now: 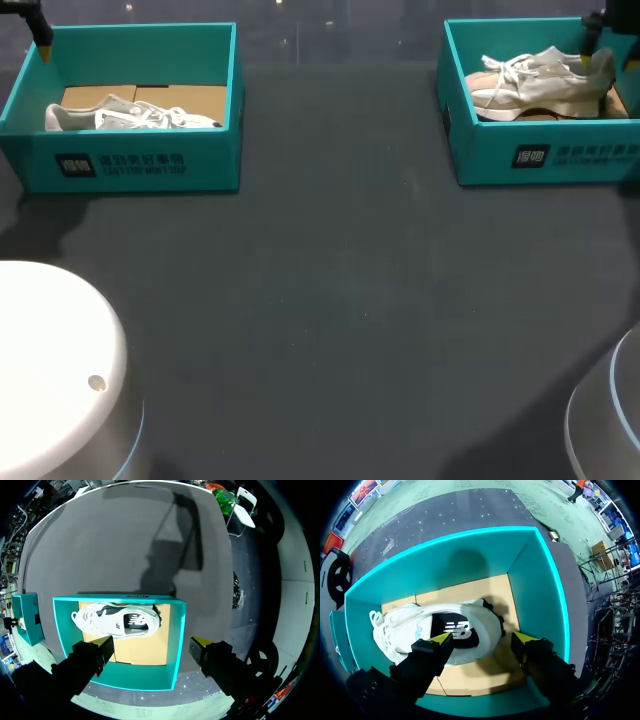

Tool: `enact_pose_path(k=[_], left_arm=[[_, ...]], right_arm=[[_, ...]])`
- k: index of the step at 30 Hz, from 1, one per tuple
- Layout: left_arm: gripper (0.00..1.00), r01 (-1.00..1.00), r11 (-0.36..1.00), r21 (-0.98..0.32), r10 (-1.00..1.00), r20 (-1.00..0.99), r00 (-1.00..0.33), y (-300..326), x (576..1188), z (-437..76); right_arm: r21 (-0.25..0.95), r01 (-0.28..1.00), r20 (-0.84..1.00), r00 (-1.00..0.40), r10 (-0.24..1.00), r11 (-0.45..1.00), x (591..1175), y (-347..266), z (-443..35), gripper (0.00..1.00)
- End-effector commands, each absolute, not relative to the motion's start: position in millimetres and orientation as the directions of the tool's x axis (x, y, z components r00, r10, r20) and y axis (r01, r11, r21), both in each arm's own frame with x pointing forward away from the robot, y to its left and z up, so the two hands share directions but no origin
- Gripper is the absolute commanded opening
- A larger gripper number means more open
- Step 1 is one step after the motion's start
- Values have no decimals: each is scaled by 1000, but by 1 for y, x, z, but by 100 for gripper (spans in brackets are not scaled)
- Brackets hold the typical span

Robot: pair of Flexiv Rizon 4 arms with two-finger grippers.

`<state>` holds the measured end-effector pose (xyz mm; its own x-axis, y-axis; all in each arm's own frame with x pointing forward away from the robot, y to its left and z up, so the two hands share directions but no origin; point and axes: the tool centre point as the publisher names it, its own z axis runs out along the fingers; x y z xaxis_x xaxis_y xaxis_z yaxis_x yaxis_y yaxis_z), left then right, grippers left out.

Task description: Take the shoe out of the shoebox, open the shoe tongue, remove and reinsert the insole, then place the shoe into the shoebox

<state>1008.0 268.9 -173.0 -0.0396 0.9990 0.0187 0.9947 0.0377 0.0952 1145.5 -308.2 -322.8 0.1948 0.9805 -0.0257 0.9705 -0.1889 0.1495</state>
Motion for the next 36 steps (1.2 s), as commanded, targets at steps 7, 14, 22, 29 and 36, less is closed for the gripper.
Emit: enact_pose_path(k=[7,14,22,29,36], left_arm=[[100,995,36,98,999,20,-39,269,1007,-173],[100,995,36,98,999,20,-39,269,1007,-173],[100,995,36,98,999,20,-39,269,1007,-173],[100,995,36,98,999,20,-39,269,1007,-173],[100,995,36,98,999,20,-39,269,1007,-173]], right_arm=[[117,981,-55,163,985,-155,1159,-309,-334,69],[112,983,-66,151,986,-143,1159,-310,-341,69],[102,985,-69,145,987,-138,1161,-313,-346,67],[80,988,-64,141,988,-135,1161,-314,-354,66],[70,988,-53,142,988,-138,1158,-315,-358,68]])
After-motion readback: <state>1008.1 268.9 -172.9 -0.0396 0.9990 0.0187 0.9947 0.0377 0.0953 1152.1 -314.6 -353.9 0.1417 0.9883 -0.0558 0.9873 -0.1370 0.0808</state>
